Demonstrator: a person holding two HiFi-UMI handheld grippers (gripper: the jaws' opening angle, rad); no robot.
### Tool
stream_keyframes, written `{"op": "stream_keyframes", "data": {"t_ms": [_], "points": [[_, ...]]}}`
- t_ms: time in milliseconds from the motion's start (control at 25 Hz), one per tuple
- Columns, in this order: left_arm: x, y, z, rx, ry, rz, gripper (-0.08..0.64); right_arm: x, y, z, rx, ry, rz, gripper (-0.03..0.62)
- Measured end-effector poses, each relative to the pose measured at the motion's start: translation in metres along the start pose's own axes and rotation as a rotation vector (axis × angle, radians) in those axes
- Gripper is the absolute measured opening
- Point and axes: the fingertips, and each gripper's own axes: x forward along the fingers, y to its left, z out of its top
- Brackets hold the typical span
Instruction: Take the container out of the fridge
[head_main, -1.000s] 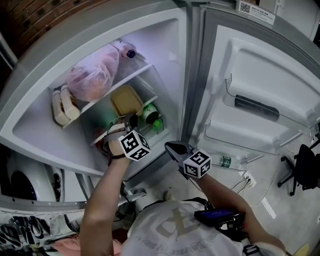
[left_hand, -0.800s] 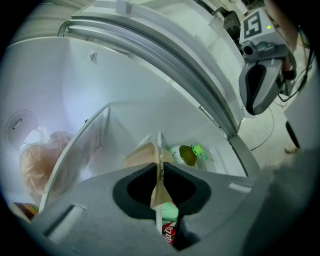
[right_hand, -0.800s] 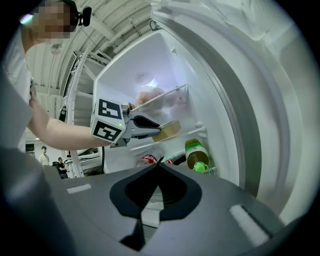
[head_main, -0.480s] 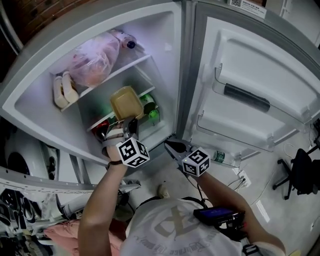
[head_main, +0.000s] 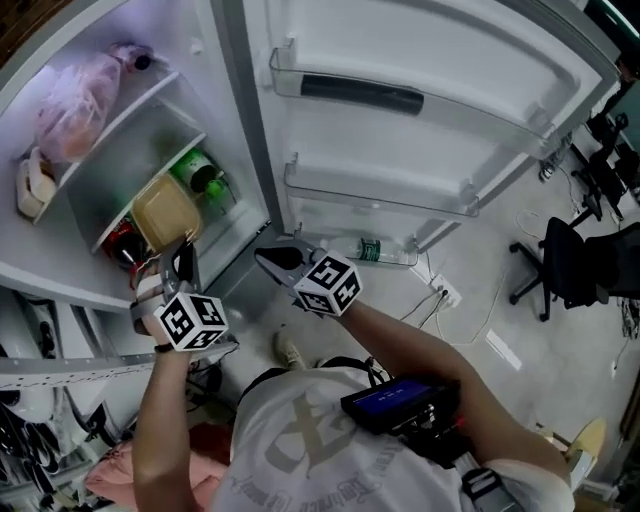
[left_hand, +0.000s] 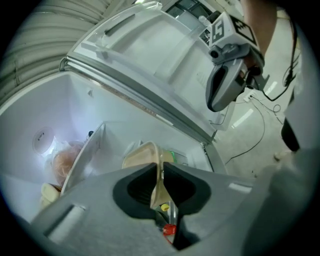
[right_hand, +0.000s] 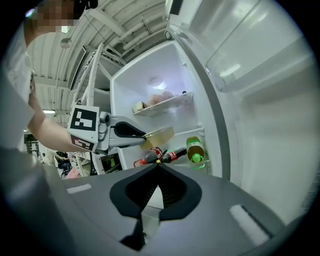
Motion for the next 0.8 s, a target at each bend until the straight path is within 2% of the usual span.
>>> {"op": "stream_keyframes", "data": {"t_ms": [400, 640, 800], "points": [[-0.059, -0.06, 0.017, 0.004, -0.037, -0.026, 0.046, -0.053, 0.026, -0.012, -0.027, -0.014, -0.054, 0.008], [-0.086, -0.1, 0.025, 0.026, -0.06, -0.07, 0.046, -0.078, 0.041, -0.025, -0.014, -0.014, -0.075, 0.008], [-0.095, -0.117, 0.036, 0.043, -0.102, -0.1, 0.046, -0.094, 0.041, -0.025, -0.009, -0.022, -0.118, 0.008]]}}
